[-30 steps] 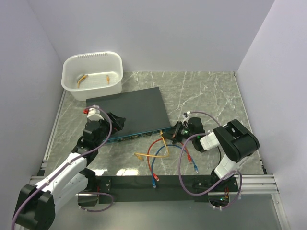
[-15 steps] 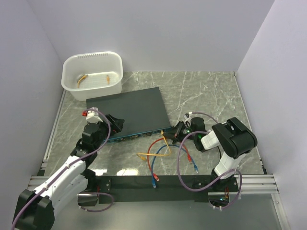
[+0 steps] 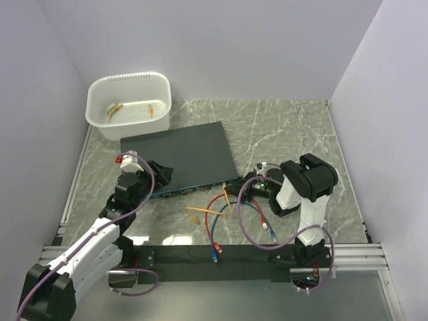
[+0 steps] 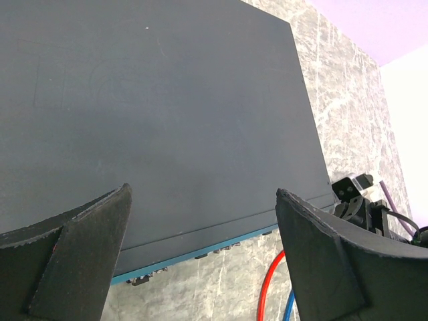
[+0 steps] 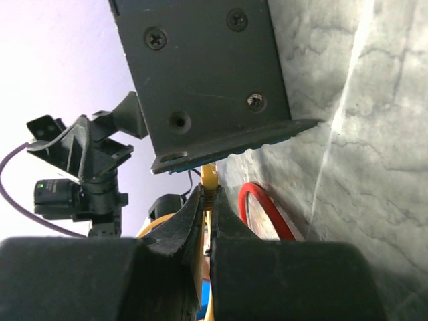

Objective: Insert the plug into the switch port

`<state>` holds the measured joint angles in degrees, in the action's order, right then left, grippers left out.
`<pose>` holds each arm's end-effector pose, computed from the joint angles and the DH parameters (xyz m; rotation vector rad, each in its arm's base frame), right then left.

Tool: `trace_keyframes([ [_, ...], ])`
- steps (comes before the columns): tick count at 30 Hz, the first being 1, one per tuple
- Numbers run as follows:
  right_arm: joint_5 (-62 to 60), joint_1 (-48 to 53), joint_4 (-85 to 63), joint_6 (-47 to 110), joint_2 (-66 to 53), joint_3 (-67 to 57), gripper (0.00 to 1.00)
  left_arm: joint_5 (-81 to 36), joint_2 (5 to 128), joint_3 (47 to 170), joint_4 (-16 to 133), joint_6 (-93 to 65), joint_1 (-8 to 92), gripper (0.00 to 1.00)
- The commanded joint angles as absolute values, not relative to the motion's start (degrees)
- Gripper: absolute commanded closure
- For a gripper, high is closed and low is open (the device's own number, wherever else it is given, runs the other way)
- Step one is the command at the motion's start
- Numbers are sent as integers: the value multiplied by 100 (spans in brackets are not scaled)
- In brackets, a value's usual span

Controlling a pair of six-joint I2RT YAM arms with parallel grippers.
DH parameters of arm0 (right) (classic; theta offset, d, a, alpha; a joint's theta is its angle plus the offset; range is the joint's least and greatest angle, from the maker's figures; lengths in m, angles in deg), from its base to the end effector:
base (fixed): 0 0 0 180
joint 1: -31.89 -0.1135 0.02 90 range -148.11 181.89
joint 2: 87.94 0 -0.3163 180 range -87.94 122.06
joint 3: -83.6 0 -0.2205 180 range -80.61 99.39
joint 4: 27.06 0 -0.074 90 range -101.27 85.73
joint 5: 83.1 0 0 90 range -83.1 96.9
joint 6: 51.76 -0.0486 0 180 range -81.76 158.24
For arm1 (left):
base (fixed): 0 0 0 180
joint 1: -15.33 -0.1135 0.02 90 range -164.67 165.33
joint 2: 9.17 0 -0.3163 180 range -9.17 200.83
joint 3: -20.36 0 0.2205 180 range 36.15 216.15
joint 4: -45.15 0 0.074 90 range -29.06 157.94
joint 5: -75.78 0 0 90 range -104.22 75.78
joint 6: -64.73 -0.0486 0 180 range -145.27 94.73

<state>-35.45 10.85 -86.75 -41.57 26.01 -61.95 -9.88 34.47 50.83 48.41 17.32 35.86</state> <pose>0.2608 0.1354 0.1485 0.5672 2.2484 1.7641 0.1167 -0.0398 0.2469 -0.4194 1.8683 -0.6872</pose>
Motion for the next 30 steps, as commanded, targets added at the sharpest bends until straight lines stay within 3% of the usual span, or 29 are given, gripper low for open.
trace_keyframes([
  [1, -3037, 1124, -11223, -4920, 2982, -6241, 100, -956, 3363, 5057, 4732, 1630, 3563, 5],
  [30, -2905, 1080, -11225, -4614, 2324, -6312, 100, -903, 3267, 4978, 4670, 1604, 3572, 4],
])
